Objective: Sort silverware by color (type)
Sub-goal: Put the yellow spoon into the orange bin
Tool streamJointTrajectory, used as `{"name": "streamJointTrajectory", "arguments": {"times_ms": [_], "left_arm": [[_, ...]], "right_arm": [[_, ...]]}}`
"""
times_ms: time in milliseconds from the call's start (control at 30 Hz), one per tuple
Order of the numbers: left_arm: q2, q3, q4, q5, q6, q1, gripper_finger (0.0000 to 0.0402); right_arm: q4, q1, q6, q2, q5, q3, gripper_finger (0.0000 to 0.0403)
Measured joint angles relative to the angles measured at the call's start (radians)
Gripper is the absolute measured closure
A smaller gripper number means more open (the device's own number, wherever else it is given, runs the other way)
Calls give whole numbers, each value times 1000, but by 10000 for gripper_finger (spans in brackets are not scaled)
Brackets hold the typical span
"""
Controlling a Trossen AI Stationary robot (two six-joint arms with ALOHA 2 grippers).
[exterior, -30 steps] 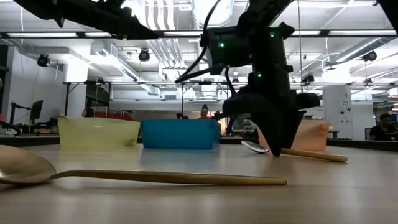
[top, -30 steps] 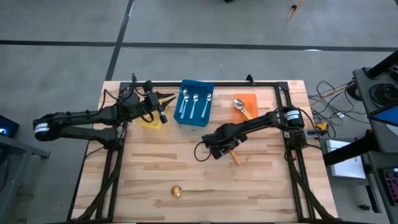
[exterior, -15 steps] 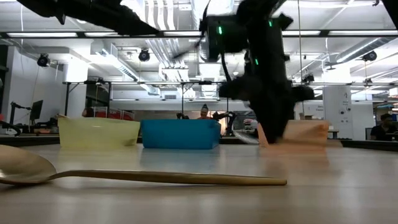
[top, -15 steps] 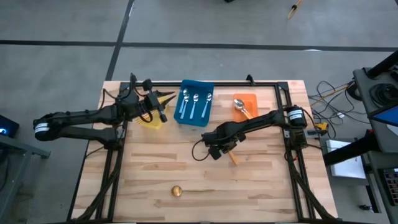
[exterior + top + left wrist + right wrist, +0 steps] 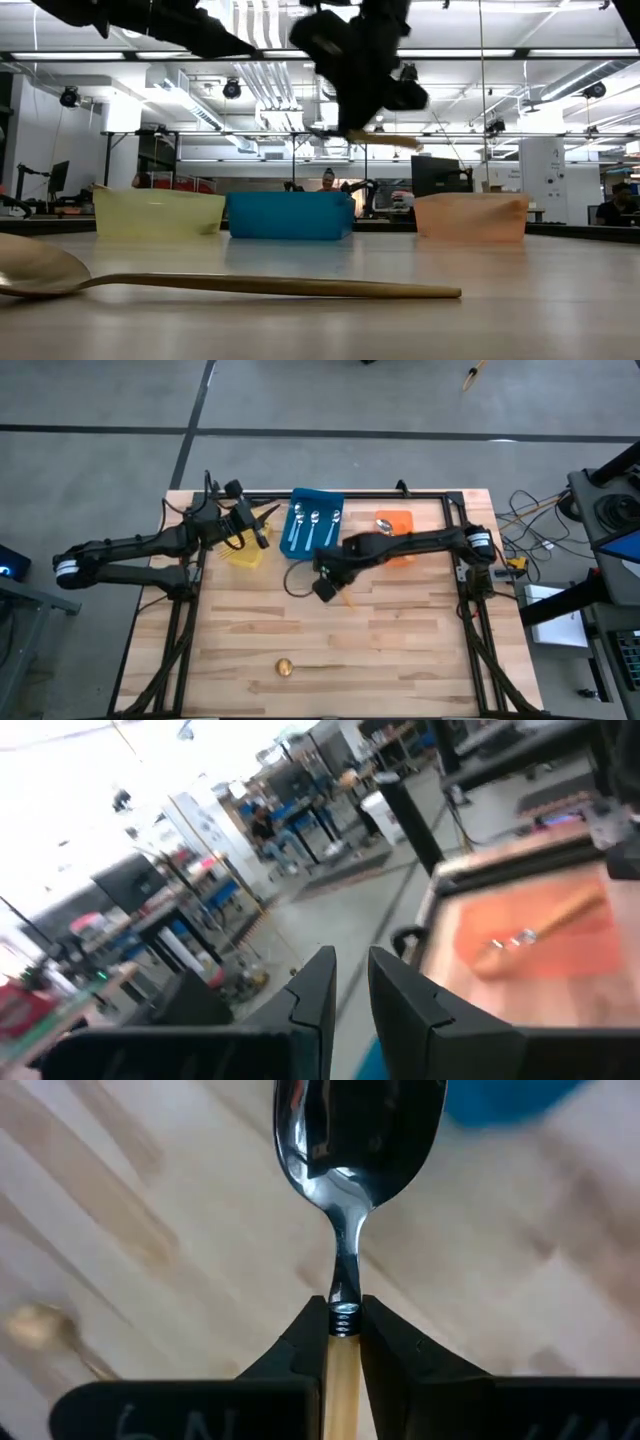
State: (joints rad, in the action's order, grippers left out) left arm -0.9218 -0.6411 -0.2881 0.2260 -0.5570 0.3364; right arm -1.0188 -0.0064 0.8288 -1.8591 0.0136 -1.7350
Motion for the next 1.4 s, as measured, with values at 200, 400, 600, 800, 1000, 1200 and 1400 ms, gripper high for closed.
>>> {"name": "streamJointTrajectory", "arguments": {"times_ms": [200,400,600,800,1000,1200,1400], "left_arm": [[2,-52,-33,3,-64,7,357],[-2,-51,40,27,-92,9,357],[-8,-48,37,80,-140,26,357],[-5,-48,38,80,-139,61,357],[-5,-48,38,81,-138,72,357],[-6,-48,36,80,-139,72,357],[-7,-48,35,80,-140,72,357]], "right_arm": [[-34,-117,-96,0,-22,-131,375],[-191,-258,-157,-2,-5,-238,375],[-470,-421,-206,-3,-10,-242,375],[-551,-517,-264,0,-5,-145,375],[-549,-564,-336,4,5,-6,375],[-539,-577,-377,4,-14,118,375],[-506,-577,-377,4,-21,181,375]]}}
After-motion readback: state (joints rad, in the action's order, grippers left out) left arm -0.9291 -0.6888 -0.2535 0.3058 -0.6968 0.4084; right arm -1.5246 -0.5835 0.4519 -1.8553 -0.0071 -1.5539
